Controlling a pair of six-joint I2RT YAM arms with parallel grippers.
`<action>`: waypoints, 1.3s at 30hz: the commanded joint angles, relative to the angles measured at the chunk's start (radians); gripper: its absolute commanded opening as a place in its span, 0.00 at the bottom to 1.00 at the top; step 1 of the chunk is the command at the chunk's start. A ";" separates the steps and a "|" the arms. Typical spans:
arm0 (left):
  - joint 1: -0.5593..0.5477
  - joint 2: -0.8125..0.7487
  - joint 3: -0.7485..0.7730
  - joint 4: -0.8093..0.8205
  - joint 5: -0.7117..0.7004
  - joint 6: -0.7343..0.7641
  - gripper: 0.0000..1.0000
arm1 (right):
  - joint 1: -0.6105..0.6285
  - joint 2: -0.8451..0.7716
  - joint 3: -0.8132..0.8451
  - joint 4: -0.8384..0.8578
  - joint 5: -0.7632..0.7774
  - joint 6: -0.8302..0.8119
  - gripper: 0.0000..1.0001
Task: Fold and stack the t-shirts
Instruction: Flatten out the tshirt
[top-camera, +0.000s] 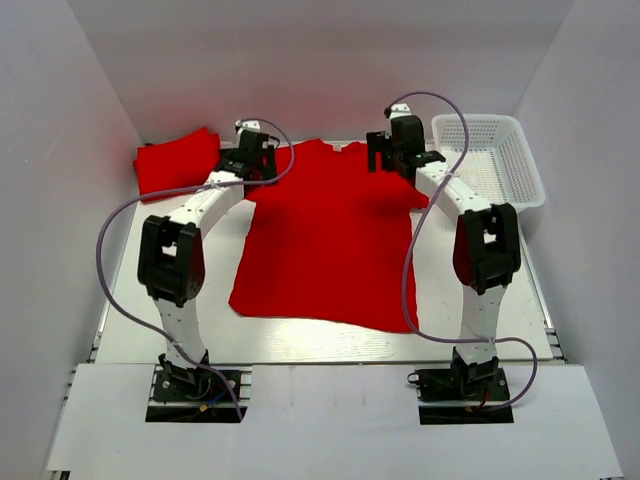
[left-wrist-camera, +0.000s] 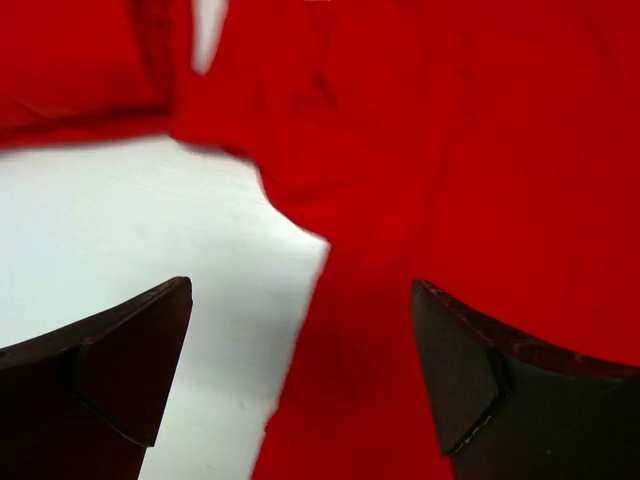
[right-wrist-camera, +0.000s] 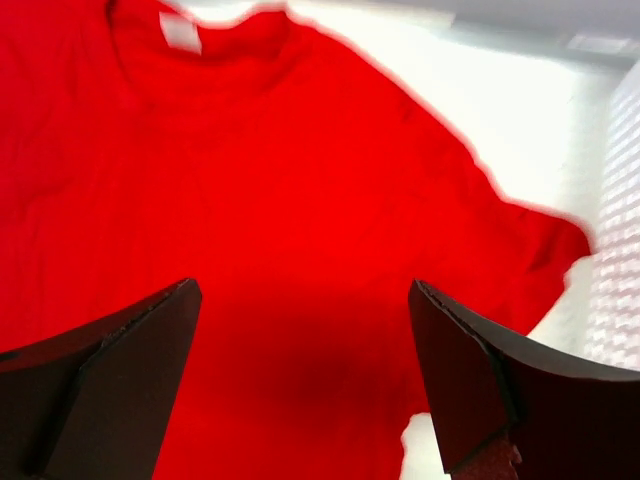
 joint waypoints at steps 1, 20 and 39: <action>-0.015 -0.079 -0.122 0.043 0.203 -0.032 1.00 | -0.003 -0.002 -0.042 -0.033 -0.052 0.041 0.90; -0.024 0.066 -0.287 0.037 0.387 -0.147 1.00 | -0.048 0.228 0.006 -0.174 -0.127 0.158 0.90; -0.043 0.432 0.389 -0.022 0.650 0.051 1.00 | 0.121 -0.853 -1.110 -0.221 -0.592 0.296 0.90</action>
